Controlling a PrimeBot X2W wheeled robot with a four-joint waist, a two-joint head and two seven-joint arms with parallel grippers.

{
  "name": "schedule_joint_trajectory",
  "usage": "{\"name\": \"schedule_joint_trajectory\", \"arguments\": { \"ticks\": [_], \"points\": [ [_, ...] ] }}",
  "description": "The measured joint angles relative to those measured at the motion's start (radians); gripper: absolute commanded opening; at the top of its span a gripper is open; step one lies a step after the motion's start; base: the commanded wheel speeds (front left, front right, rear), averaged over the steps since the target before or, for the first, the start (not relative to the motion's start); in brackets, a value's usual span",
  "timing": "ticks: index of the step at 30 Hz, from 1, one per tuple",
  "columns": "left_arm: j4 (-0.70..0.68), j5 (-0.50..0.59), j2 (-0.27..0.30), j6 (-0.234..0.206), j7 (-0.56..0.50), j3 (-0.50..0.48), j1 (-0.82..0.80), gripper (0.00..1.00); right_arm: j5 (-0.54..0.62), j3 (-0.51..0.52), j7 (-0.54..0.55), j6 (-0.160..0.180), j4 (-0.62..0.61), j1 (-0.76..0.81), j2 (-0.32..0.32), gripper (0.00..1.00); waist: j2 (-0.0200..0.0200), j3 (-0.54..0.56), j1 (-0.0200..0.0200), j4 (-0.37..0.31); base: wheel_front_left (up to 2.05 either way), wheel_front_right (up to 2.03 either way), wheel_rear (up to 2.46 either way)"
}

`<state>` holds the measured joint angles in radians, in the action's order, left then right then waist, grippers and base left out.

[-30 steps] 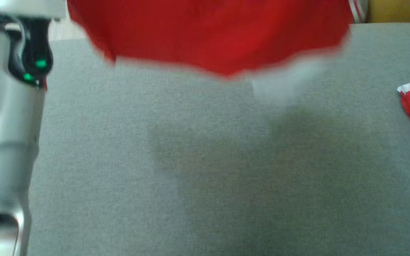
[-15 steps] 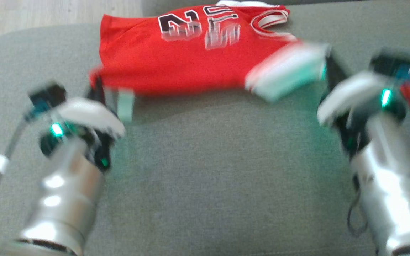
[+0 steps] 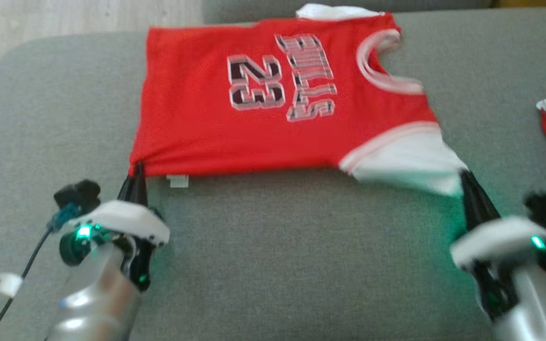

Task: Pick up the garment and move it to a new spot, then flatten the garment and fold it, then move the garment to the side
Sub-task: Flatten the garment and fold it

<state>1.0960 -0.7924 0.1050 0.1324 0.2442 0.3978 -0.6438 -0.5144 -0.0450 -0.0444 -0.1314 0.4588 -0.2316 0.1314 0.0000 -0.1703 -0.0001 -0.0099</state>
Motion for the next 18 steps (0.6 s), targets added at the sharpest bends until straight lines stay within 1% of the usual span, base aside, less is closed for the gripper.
{"name": "schedule_joint_trajectory", "arguments": {
  "ticks": [3, 5, 7, 8, 10, 12, 16, 18],
  "points": [
    [-0.099, 0.031, 0.038, -0.005, 0.004, 0.017, 0.073, 0.00, 0.039, 0.082, 0.086, 0.000, -0.216, 0.175, -0.007, 0.00, 0.0000, 0.024, -0.0001, 0.011, 0.00, 0.00, 0.00],
    [-0.186, 0.047, 0.060, -0.031, 0.004, 0.023, 0.132, 0.00, 0.070, 0.135, 0.171, 0.000, -0.372, 0.294, -0.040, 0.00, 0.0000, 0.040, -0.0001, 0.016, 0.00, 0.00, 0.00],
    [-0.299, 0.053, 0.086, -0.071, -0.002, 0.024, 0.204, 0.00, 0.099, 0.169, 0.267, 0.000, -0.521, 0.402, -0.075, 0.00, 0.0000, 0.056, -0.0002, 0.018, 0.00, 0.00, 0.00],
    [-0.366, 0.053, 0.102, -0.096, -0.024, 0.025, 0.244, 0.00, 0.107, 0.184, 0.314, 0.000, -0.589, 0.449, -0.087, 0.00, 0.0000, 0.062, -0.0002, 0.018, 0.00, 0.00, 0.00],
    [-0.524, 0.053, 0.138, -0.155, -0.078, 0.026, 0.335, 0.00, 0.117, 0.203, 0.398, 0.000, -0.709, 0.526, -0.092, 0.00, 0.0000, 0.073, -0.0001, 0.018, 0.00, 0.00, 0.00],
    [-0.710, 0.053, 0.179, -0.235, -0.144, 0.028, 0.435, 0.00, 0.128, 0.224, 0.472, 0.000, -0.801, 0.575, -0.092, 0.00, 0.0000, 0.080, -0.0002, 0.014, 0.00, 0.00, 0.00],
    [-1.094, 0.055, 0.266, -0.388, -0.277, 0.027, 0.628, 0.00, 0.105, 0.268, 0.559, 0.000, -0.900, 0.626, -0.093, 0.00, 0.0000, 0.083, -0.0001, 0.002, 0.00, 0.00, 0.00],
    [-1.239, 0.062, 0.305, -0.448, -0.337, 0.026, 0.698, 0.00, 0.091, 0.282, 0.582, 0.000, -0.921, 0.637, -0.093, 0.00, 0.0000, 0.083, -0.0001, -0.001, 0.00, 0.00, 0.00]
  ]
}}
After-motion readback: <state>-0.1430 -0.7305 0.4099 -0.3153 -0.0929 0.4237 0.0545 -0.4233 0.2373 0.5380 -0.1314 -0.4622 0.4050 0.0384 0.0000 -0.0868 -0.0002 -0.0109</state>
